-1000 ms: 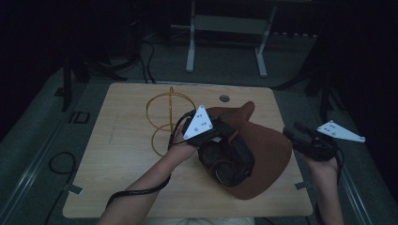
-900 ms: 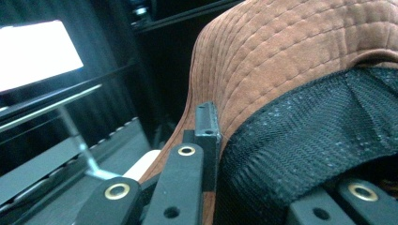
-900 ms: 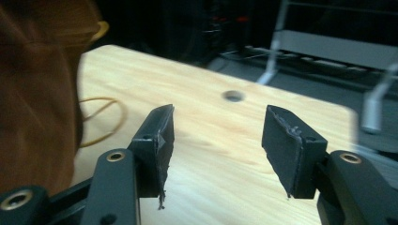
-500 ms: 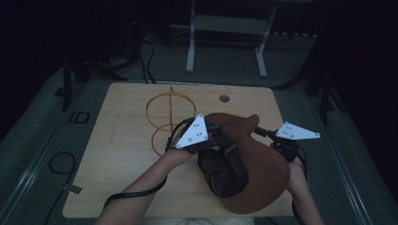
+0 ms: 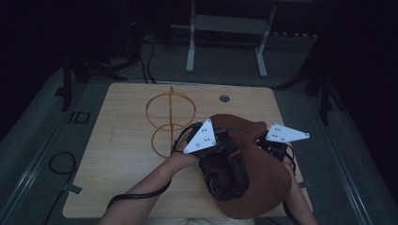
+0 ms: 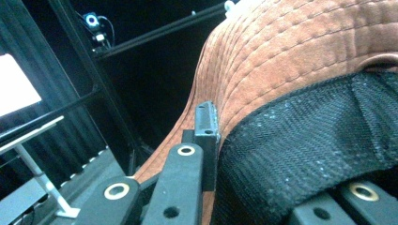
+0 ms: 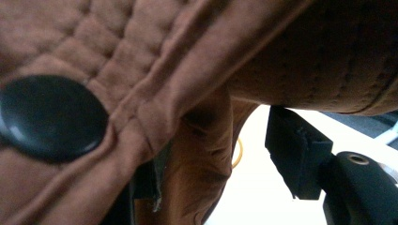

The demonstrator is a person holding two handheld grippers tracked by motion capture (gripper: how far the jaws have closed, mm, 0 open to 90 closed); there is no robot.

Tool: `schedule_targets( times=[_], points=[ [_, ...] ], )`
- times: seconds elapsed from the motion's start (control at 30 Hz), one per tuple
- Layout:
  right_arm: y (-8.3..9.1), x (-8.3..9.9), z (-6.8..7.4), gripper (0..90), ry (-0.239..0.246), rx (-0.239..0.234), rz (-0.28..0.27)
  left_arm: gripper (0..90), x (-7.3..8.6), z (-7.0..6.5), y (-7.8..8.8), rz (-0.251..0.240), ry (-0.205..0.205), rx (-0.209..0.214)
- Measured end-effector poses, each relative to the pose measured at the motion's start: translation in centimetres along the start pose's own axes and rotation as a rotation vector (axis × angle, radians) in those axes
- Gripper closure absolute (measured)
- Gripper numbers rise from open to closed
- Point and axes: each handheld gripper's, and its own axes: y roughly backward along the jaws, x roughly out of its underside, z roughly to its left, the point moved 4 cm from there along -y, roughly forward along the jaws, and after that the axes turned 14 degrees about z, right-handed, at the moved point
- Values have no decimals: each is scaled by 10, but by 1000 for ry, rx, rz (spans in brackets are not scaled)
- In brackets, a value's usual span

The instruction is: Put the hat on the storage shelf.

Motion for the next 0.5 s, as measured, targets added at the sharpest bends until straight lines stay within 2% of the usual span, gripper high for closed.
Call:
schedule_targets(
  times=[0.1,0.17,0.23,0.4,0.5],
  points=[
    [-1,-1,1,472,3,-26,-11,854,-1,-2,-3,18,-1,-18],
    [-3,-2,2,567,1,-53,-19,852,-1,-3,-4,22,-1,-24],
    [-4,-2,3,613,5,-58,-28,852,-2,-3,-6,24,16,-18],
    [-4,-2,5,783,16,-73,-47,850,-4,-6,-6,29,2,-36],
    [-3,-2,5,864,-4,-75,-56,837,-5,-5,-4,37,5,-9]
  ],
)
